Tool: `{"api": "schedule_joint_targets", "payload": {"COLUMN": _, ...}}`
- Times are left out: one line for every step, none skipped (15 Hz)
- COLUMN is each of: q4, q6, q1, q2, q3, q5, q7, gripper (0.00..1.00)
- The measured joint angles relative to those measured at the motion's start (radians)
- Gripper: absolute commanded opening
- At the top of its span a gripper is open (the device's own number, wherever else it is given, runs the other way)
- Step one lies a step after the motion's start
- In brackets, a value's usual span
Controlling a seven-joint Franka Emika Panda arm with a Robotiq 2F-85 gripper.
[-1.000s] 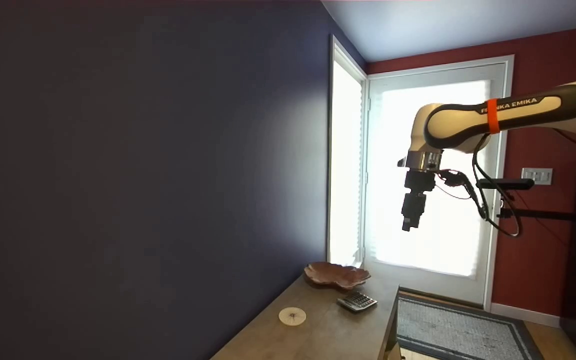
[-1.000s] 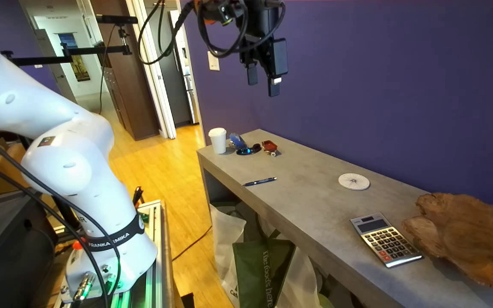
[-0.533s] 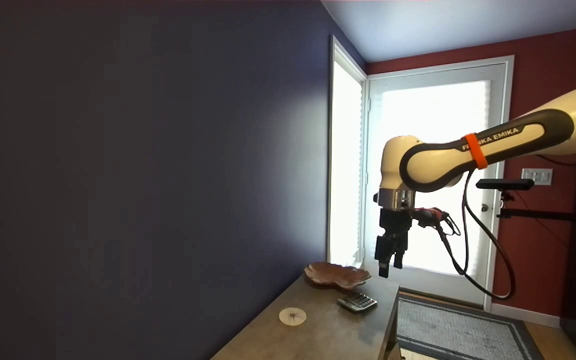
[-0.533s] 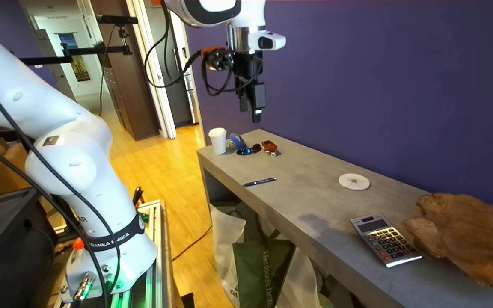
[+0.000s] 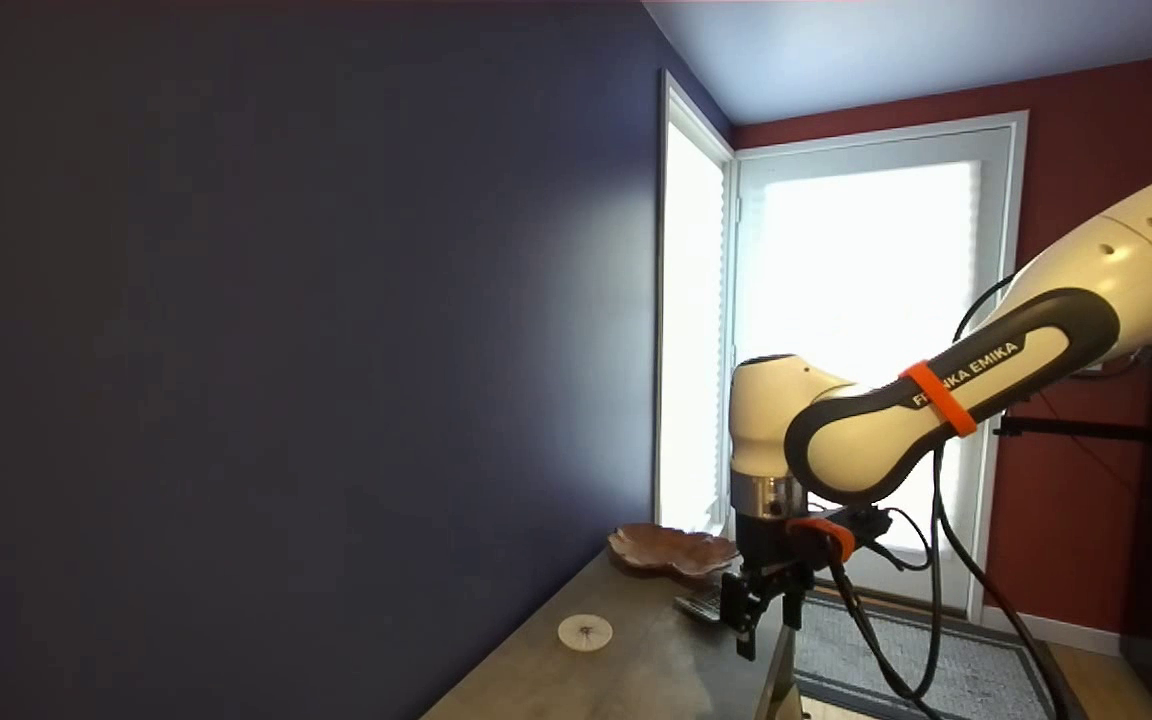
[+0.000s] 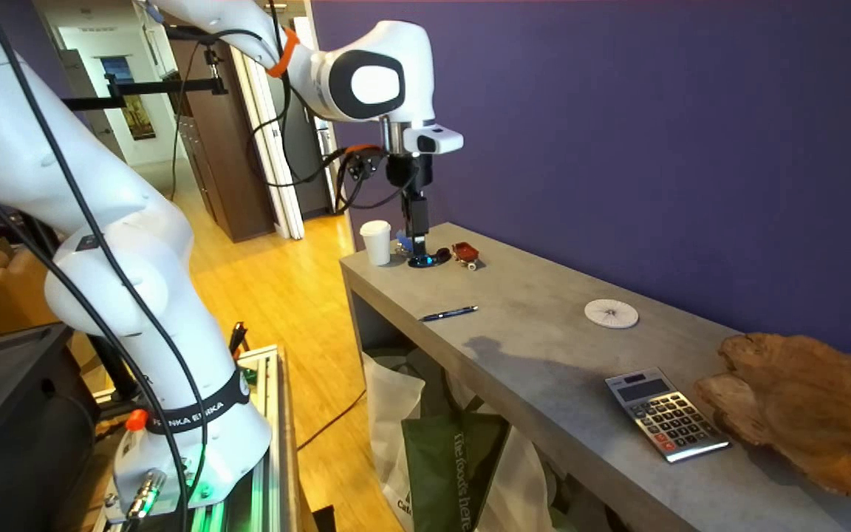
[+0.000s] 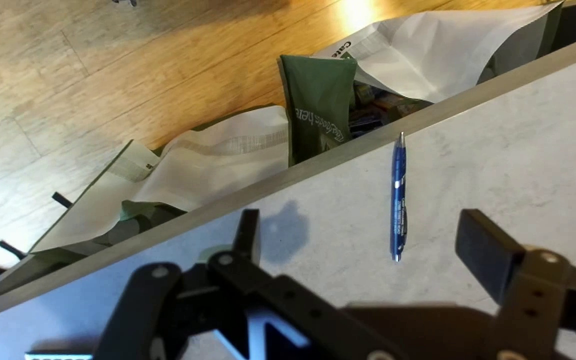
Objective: Put the pen on the wooden tray
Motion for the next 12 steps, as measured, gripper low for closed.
{"api": "schedule_joint_targets", "payload": {"q4": -0.006, "q6": 0.017, "q1": 0.002, "q2": 0.025, "q3": 0.019, "q5": -0.008, "q7": 0.030, "gripper": 1.00}}
{"api": "schedule_joint_targets", "payload": {"q4": -0.008, "q6": 0.027, "q1": 0.004, "q2": 0.048, "q3": 0.030, "q5": -0.013, "q7": 0.049, "gripper": 1.00}}
{"api": "schedule_joint_targets", "payload": {"q4": -0.007, "q6": 0.035, "q1": 0.006, "q2": 0.066, "q3": 0.036, "q5": -0.015, "q7": 0.059, "gripper": 1.00}}
{"api": "schedule_joint_targets", "payload": {"q4": -0.006, "q6": 0.039, "q1": 0.007, "q2": 0.077, "q3": 0.036, "q5": -0.015, "q7": 0.062, "gripper": 1.00}}
{"api": "schedule_joint_targets", "payload": {"q4": -0.005, "q6": 0.039, "q1": 0.007, "q2": 0.081, "q3": 0.036, "q5": -0.016, "q7": 0.062, "gripper": 1.00}}
{"api": "schedule_joint_targets", "payload": {"q4": -0.005, "q6": 0.039, "q1": 0.007, "q2": 0.081, "q3": 0.036, "q5": -0.016, "q7": 0.062, "gripper": 1.00}}
{"api": "schedule_joint_targets", "payload": {"q4": -0.005, "q6": 0.039, "q1": 0.007, "q2": 0.081, "q3": 0.036, "q5": -0.016, "q7": 0.062, "gripper": 1.00}}
{"api": "schedule_joint_targets", "payload": {"q4": -0.005, "q6": 0.039, "q1": 0.007, "q2": 0.081, "q3": 0.036, "q5": -0.016, "q7": 0.062, "gripper": 1.00}}
{"api": "schedule_joint_targets", "payload": {"q4": -0.005, "q6": 0.039, "q1": 0.007, "q2": 0.081, "q3": 0.036, "q5": -0.016, "q7": 0.062, "gripper": 1.00}}
{"api": "schedule_joint_targets", "payload": {"q4": -0.005, "q6": 0.039, "q1": 0.007, "q2": 0.081, "q3": 0.036, "q5": -0.016, "q7": 0.062, "gripper": 1.00}}
{"api": "schedule_joint_targets", "payload": {"q4": -0.005, "q6": 0.039, "q1": 0.007, "q2": 0.081, "q3": 0.036, "q5": -0.016, "q7": 0.062, "gripper": 1.00}}
{"api": "schedule_joint_targets", "payload": {"q4": -0.005, "q6": 0.039, "q1": 0.007, "q2": 0.081, "q3": 0.036, "q5": -0.016, "q7": 0.062, "gripper": 1.00}}
